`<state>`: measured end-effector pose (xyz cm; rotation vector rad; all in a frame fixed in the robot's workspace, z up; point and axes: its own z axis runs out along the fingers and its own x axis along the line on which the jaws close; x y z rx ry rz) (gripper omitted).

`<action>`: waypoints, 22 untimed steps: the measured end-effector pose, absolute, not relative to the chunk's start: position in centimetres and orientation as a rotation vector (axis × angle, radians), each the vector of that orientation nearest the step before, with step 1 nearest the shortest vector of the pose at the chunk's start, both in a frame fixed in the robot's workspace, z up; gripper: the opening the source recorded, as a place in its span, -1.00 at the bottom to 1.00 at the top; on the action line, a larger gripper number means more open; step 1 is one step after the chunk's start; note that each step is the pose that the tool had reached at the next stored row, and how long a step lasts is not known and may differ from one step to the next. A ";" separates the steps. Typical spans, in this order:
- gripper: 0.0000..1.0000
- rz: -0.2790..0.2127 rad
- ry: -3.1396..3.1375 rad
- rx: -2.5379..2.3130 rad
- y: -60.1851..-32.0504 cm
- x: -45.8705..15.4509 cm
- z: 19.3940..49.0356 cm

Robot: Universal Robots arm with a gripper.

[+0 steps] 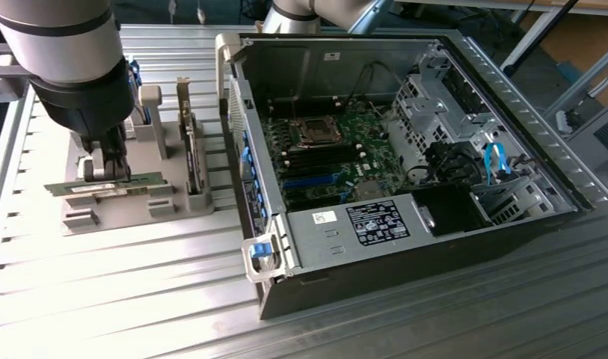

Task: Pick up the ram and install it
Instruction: 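Pick up the ram and move it above insertion slot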

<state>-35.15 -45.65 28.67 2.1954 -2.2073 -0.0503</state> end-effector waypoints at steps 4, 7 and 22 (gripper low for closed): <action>-0.76 -0.050 -2.207 2.195 -45.7 -35.1 29.4; -0.76 -0.050 -2.207 2.195 -45.7 -35.1 30.4; -0.76 -0.050 -2.207 2.195 -45.7 -34.8 34.8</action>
